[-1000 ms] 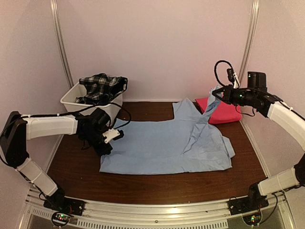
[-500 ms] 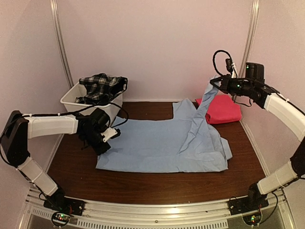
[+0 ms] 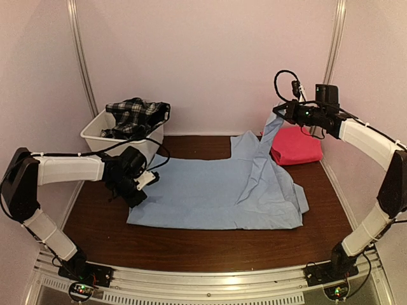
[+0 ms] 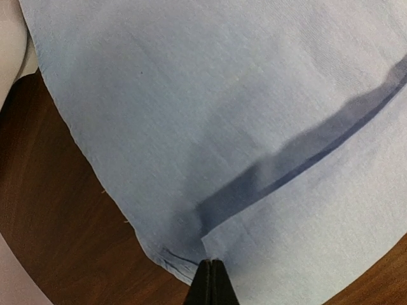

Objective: Fold and stack the mixed laundry pile
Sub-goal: Fold the flattened T-shirt at the center of the board, then move the 1/3-folded T-shirt to the center of the board, then adjust the 1/3-folded T-shirt at the center of the board.

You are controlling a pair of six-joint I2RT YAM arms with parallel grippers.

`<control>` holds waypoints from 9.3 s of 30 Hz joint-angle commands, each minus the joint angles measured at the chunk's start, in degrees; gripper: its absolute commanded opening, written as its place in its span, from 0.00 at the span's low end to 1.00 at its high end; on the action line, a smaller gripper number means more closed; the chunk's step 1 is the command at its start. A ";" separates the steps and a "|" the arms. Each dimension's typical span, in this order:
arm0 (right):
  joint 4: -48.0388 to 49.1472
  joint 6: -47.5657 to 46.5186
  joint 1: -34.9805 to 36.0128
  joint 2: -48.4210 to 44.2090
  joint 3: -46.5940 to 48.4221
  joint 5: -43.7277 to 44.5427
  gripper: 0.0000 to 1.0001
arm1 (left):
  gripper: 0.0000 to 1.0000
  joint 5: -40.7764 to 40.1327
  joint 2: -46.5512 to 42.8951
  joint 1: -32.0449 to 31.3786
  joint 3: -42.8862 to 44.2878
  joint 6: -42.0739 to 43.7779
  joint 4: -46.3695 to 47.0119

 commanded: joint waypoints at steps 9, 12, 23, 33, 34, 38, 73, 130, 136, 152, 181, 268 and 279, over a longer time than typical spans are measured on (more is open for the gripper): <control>-1.41 -1.93 0.52 1.04 7.83 2.22 0.00 | 0.00 -0.66 -6.19 1.03 -1.52 -0.16 3.41; -1.96 -2.60 0.45 0.96 8.71 3.11 0.00 | 0.00 -1.26 -6.69 1.80 -1.83 -0.45 3.77; 0.41 -2.34 0.46 5.67 10.10 3.46 0.00 | 0.00 -4.82 -0.68 3.53 -0.03 -2.80 3.40; 0.49 -3.43 2.09 17.25 12.44 2.36 0.07 | 0.00 -6.62 3.87 3.96 2.86 -6.04 3.78; -1.41 -3.96 2.27 18.59 13.39 2.79 0.18 | 0.00 -6.79 4.66 4.10 3.33 -6.65 3.76; -9.19 -6.67 1.82 18.55 13.63 7.96 0.75 | 0.35 -7.16 7.48 5.55 5.53 -11.08 2.41; -22.87 20.26 -0.54 -45.60 -60.33 6.17 0.65 | 0.73 19.22 -15.90 16.39 -22.97 -52.86 9.44; 5.37 1.70 -5.10 11.07 -6.14 2.59 0.63 | 0.98 13.43 -11.65 6.69 -3.07 -41.24 10.09; -3.87 -4.01 -4.16 29.03 13.81 8.43 0.56 | 0.98 13.40 -9.02 6.62 -0.76 -40.16 10.81; -18.86 -11.45 -1.28 46.04 33.76 19.75 0.57 | 0.98 13.57 -8.33 6.55 0.41 -37.68 8.93; -0.75 2.16 11.60 19.46 4.06 17.93 0.03 | 0.98 10.24 -6.98 6.60 5.84 -36.13 10.41; 16.62 -5.66 3.03 -16.19 -32.54 -11.82 0.78 | 0.00 37.78 27.26 -9.95 55.82 16.23 14.49; 15.81 -11.62 1.78 -16.89 -26.99 -20.59 0.78 | 0.00 27.54 10.91 -21.44 40.24 54.11 18.91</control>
